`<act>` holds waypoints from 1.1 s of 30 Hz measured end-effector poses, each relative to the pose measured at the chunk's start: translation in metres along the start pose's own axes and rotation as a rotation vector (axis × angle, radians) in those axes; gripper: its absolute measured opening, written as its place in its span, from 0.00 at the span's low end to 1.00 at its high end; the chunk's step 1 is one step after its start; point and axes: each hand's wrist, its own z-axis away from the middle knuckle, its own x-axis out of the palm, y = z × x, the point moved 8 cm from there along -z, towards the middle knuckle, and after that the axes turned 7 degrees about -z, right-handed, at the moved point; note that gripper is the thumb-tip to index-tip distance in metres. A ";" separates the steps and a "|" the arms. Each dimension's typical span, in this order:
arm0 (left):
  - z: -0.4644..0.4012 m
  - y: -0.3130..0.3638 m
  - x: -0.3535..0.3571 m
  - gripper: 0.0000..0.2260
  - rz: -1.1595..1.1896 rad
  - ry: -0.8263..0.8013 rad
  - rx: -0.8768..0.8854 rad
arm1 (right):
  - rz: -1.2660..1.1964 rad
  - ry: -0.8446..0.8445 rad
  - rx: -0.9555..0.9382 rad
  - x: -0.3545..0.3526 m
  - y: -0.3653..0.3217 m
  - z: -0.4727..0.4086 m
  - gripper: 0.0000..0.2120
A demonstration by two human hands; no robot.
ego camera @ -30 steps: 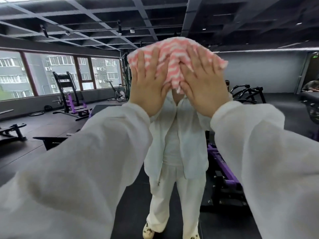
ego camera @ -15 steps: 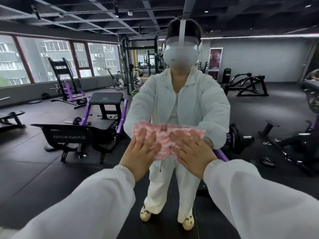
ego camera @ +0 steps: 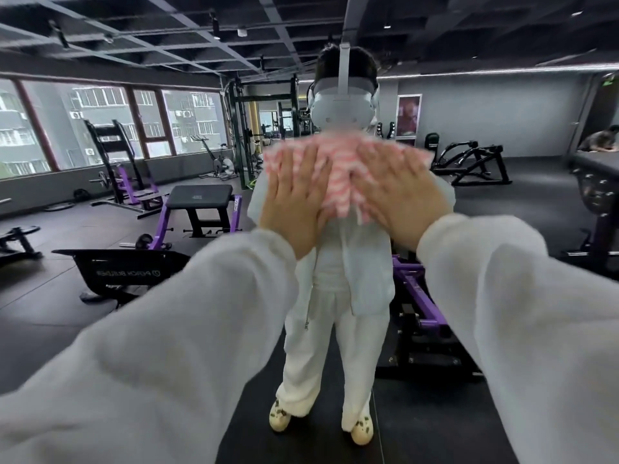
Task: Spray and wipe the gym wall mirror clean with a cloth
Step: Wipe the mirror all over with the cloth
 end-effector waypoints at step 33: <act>0.068 0.096 0.028 0.27 0.012 -0.115 0.143 | -0.122 -0.038 -0.126 0.045 -0.020 0.115 0.26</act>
